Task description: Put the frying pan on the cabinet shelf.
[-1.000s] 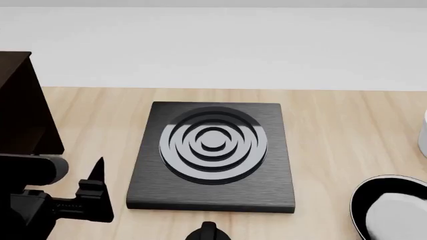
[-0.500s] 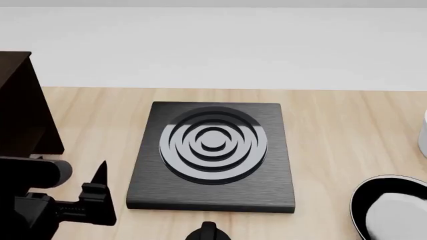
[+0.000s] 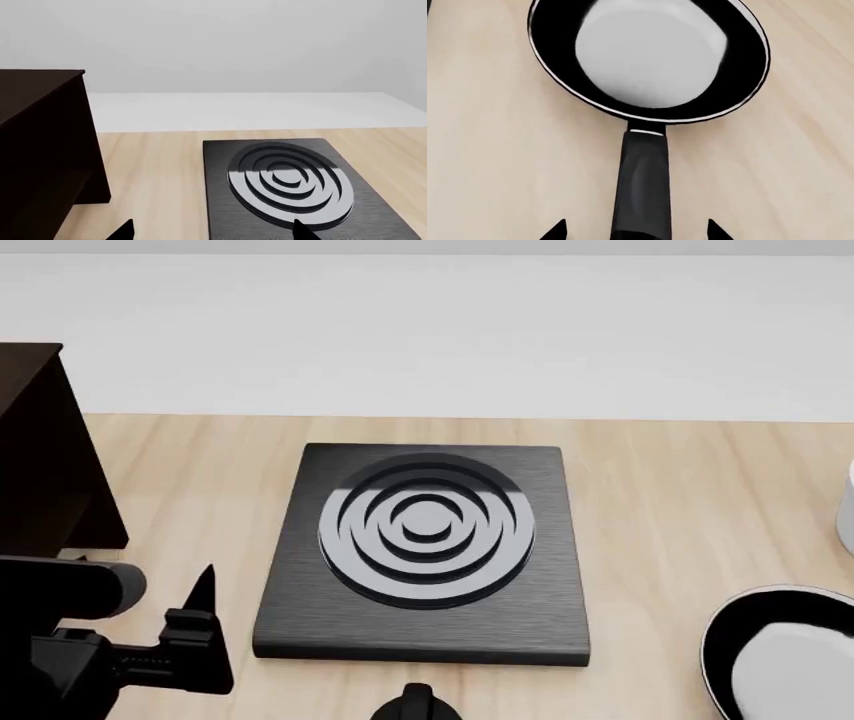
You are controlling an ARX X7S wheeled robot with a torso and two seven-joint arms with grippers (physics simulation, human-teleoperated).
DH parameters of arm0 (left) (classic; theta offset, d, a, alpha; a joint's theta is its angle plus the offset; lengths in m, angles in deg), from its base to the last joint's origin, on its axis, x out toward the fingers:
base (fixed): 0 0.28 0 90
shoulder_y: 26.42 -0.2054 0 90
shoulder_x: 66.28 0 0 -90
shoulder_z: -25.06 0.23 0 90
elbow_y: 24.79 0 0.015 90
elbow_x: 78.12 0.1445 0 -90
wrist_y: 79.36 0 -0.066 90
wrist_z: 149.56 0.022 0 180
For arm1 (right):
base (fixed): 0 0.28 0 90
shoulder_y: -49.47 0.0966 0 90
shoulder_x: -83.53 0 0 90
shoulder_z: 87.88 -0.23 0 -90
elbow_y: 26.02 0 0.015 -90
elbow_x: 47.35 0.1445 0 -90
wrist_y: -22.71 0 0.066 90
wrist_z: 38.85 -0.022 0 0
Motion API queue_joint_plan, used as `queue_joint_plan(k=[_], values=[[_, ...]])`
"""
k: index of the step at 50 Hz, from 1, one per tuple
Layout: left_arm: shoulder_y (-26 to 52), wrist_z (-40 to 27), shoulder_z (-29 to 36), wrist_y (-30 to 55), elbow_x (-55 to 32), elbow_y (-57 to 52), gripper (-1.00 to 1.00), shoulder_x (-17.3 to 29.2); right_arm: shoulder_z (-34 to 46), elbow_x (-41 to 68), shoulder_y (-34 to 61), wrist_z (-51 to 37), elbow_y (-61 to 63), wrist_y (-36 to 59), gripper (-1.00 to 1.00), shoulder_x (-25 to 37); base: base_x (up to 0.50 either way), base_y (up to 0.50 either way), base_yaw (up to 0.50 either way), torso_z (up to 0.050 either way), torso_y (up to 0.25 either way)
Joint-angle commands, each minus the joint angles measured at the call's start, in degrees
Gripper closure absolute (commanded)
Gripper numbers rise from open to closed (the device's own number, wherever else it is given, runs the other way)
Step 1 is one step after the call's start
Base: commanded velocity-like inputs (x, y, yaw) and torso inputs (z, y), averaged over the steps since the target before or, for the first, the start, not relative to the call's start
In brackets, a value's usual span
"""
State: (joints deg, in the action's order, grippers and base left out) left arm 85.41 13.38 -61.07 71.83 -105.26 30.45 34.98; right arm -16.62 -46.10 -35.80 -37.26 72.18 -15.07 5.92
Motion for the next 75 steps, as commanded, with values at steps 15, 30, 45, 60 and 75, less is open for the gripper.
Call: queue_joint_plan(k=[15, 30, 45, 60, 75], values=[[-0.19, -0.28, 0.1, -1.14, -0.55, 0.29, -1.0, 0.21, 0.79, 0.04, -1.76, -0.17, 0.88, -0.85, 1.0, -0.84, 0.0, 0.0, 0.0, 0.0, 0.0], [-0.09, -0.7, -0.48, -1.13, -1.36, 0.06, -1.0, 0.64, 5.45, -2.25, 0.77, -1.38, 20.09, 11.74, 1.0, 2.3, 0.0, 0.0, 0.0, 0.0, 0.0], [-0.01, -0.35, -1.64, -1.63, -3.4, 0.17, -1.0, -0.1, 13.99, -3.45, 7.36, -1.34, 34.45, 24.05, 1.0, 6.67, 0.0, 0.0, 0.0, 0.0, 0.0], [-0.08, -0.42, -4.31, -1.64, -6.27, 0.55, -1.0, -1.29, 18.07, -0.05, 14.32, 2.46, 44.34, 27.54, 1.0, 6.5, 0.0, 0.0, 0.0, 0.0, 0.001], [1.05, -1.79, -9.15, 2.34, -12.59, -2.6, -1.0, -2.7, 20.02, 3.4, 14.38, 6.24, 46.06, 21.37, 1.0, 5.94, 0.0, 0.0, 0.0, 0.0, 0.001]])
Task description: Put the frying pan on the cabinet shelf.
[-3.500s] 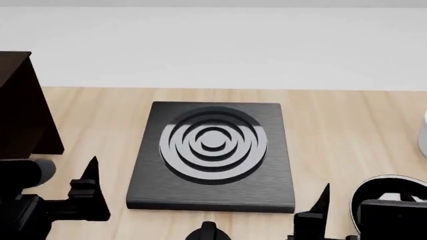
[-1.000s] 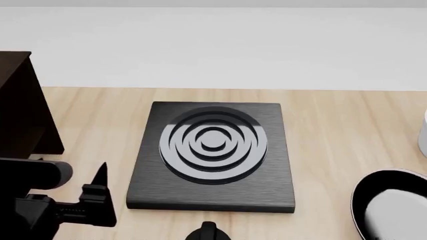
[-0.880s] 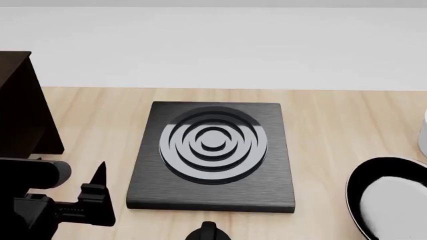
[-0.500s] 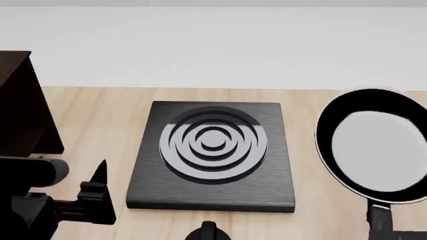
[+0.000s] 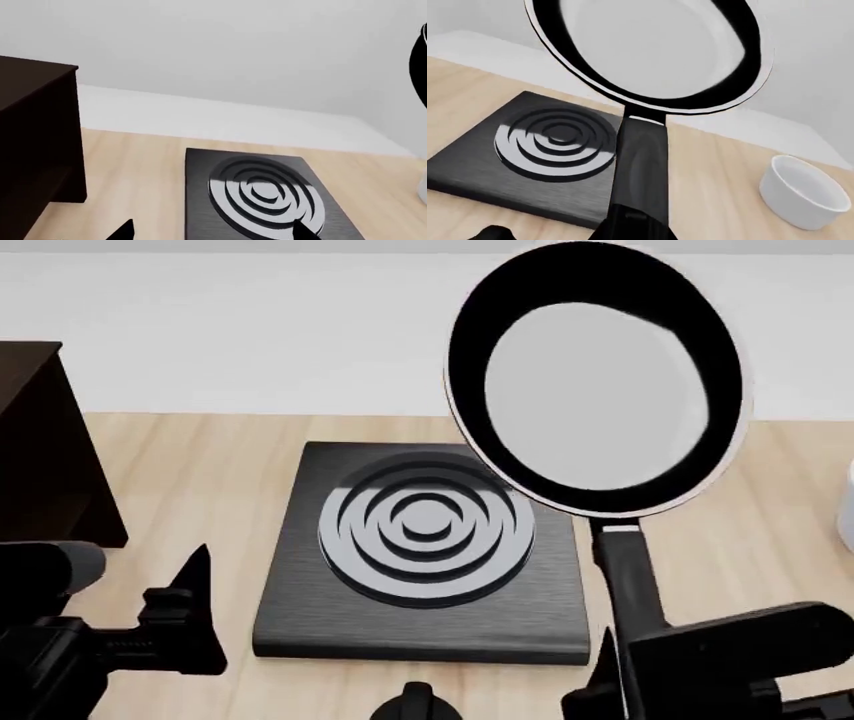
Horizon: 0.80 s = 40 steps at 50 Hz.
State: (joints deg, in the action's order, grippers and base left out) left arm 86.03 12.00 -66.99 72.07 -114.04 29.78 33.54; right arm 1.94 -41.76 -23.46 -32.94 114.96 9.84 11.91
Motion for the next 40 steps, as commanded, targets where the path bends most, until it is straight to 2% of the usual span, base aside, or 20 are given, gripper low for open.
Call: queue_joint_plan(k=[1, 9, 16, 23, 26, 29, 40], values=[[0.52, -0.26, -3.47, 2.69, -4.66, -2.34, -1.0, -1.27, 1.34, -0.74, 2.02, 2.09, 3.25, -3.8, 1.0, -0.24, 0.0, 0.0, 0.0, 0.0, 0.0], [1.22, -1.6, -6.96, 5.76, -9.82, -3.13, -1.0, -3.27, 1.89, 1.39, 2.75, 3.91, 4.49, -4.91, 1.0, -1.39, 0.0, 0.0, 0.0, 0.002, 0.001], [2.81, -5.58, -13.86, 8.97, -18.08, -3.29, -1.0, -7.45, 3.09, 2.38, 3.38, 4.37, 4.1, -6.91, 1.0, -2.48, 0.0, 0.0, 0.0, 0.0, 0.001], [3.95, -8.69, -14.58, 11.33, -22.87, -4.67, -1.0, -7.82, 7.11, 2.24, 3.79, 3.74, 1.52, -10.67, 1.0, -3.5, 0.0, 0.0, 0.0, 0.0, 0.0], [4.4, -14.01, -17.96, 10.98, -30.6, -2.95, -1.0, -9.54, 9.63, 1.88, 3.7, 3.39, 0.07, -12.57, 1.0, -3.74, 0.0, 0.0, 0.0, 0.0, 0.003], [4.35, -14.4, -16.03, 10.2, -30.28, -3.42, -1.0, -8.27, 11.3, 1.71, 4.01, 2.91, -0.86, -13.06, 1.0, -4.4, 0.0, 0.0, 0.0, 0.0, 0.0], [5.23, -19.23, -14.76, 11.07, -38.59, -3.49, -1.0, -8.0, 13.03, 1.87, 4.53, 1.76, -3.79, -14.8, 1.0, -6.55, 0.0, 0.0, 0.0, 0.001, 0.001]])
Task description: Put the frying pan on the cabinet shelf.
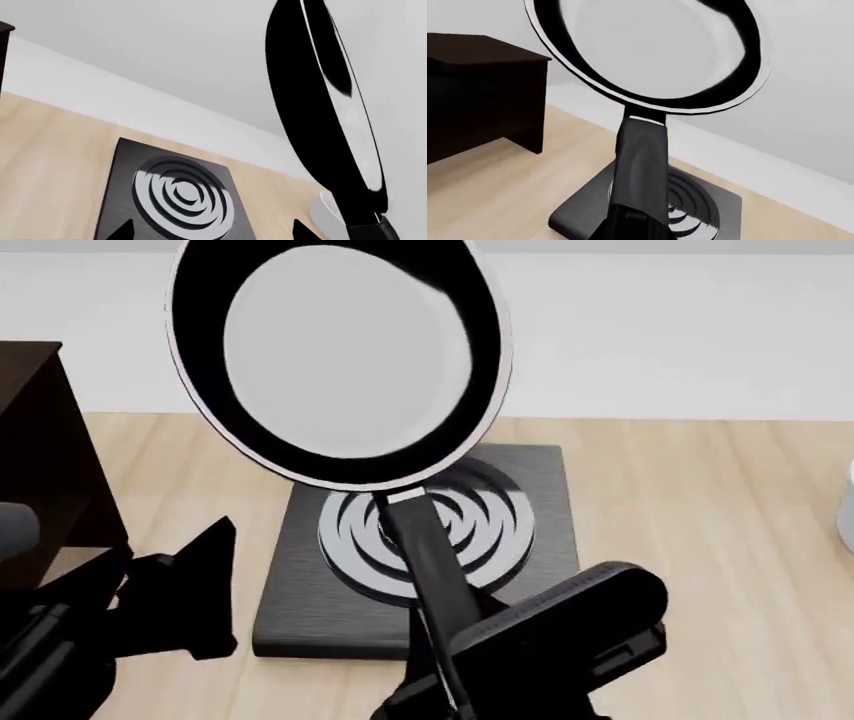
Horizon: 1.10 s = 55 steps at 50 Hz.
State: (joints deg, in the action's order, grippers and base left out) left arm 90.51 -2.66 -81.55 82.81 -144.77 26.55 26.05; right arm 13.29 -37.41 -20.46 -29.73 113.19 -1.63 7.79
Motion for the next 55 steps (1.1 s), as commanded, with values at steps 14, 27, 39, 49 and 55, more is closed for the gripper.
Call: queue_joint_plan(k=[14, 27, 39, 49, 55], values=[[-0.09, -4.86, 1.8, -2.7, -8.96, 0.83, -1.0, 0.7, 10.49, -5.78, 2.63, -4.82, -11.02, -13.25, 1.0, -5.9, 0.0, 0.0, 0.0, 0.0, 0.001], [-0.18, -6.17, 2.62, -4.41, -11.68, 0.97, -1.0, 1.42, 20.8, -9.23, 4.13, -5.04, -13.28, -19.01, 1.0, -5.61, 0.0, 0.0, 0.0, 0.001, 0.002], [-3.39, -2.48, 7.54, -8.41, -9.78, 4.4, -1.0, -0.94, 21.1, -8.12, 4.37, -5.32, -12.73, -18.69, 1.0, -6.38, 0.0, 0.0, 0.0, 0.001, 0.001], [-5.0, -0.89, 11.74, -12.56, -8.28, 6.54, -1.0, -0.23, 20.21, -7.23, 4.39, -5.67, -11.94, -18.43, 1.0, -6.22, 0.0, 0.0, 0.0, 0.0, 0.001], [-4.47, -2.46, 10.88, -14.52, -9.42, 6.88, -1.0, 0.32, 20.18, -6.72, 4.43, -5.53, -11.6, -18.57, 1.0, -5.86, 0.0, 0.0, 0.0, 0.0, 0.002]])
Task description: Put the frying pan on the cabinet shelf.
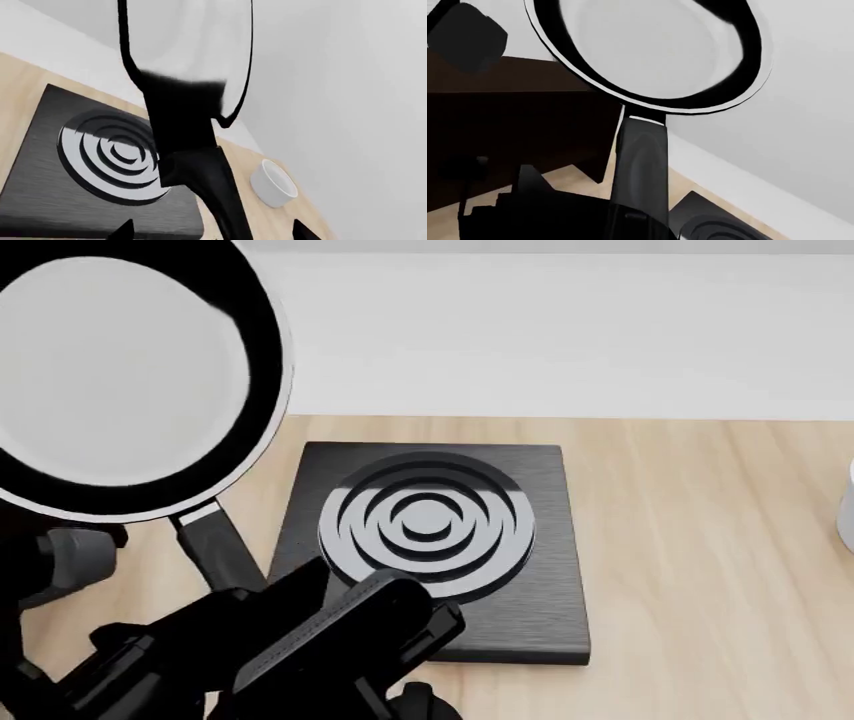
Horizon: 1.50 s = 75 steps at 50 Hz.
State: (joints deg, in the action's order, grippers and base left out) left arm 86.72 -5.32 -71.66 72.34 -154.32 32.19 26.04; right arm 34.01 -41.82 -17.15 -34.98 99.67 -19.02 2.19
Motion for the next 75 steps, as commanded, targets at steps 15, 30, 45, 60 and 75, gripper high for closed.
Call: queue_joint_plan(k=[15, 30, 45, 60, 75], values=[[-0.26, -1.1, 0.99, -7.09, -0.65, 0.52, -1.0, 1.54, 1.06, -1.78, 0.67, 0.4, 1.84, -2.23, 1.0, 1.43, 0.0, 0.0, 0.0, 0.001, 0.001], [-1.06, -4.68, 1.5, -8.65, -4.52, 0.59, 1.0, 1.82, 0.49, -0.68, 0.38, 0.01, 2.0, -1.91, 1.0, 1.6, 0.0, 0.0, 0.0, 0.001, 0.001], [-1.13, -4.68, 1.76, -11.28, -2.87, 0.48, 1.0, 3.44, 0.63, -0.24, 0.4, -0.53, 1.65, -2.07, 1.0, 1.86, 0.0, 0.0, 0.0, 0.001, 0.001], [7.12, -2.57, 4.48, -10.91, 2.56, 3.64, 1.0, 7.27, 2.58, -1.45, 1.24, -1.19, 0.84, -1.25, -1.0, 3.05, 0.0, 0.0, 0.0, 0.001, 0.001], [13.23, -2.97, 1.82, -12.08, 0.41, 11.51, 1.0, 8.55, 1.6, -0.52, 1.63, -1.71, 2.69, 0.3, -1.0, 3.06, 0.0, 0.0, 0.0, 0.0, 0.001]])
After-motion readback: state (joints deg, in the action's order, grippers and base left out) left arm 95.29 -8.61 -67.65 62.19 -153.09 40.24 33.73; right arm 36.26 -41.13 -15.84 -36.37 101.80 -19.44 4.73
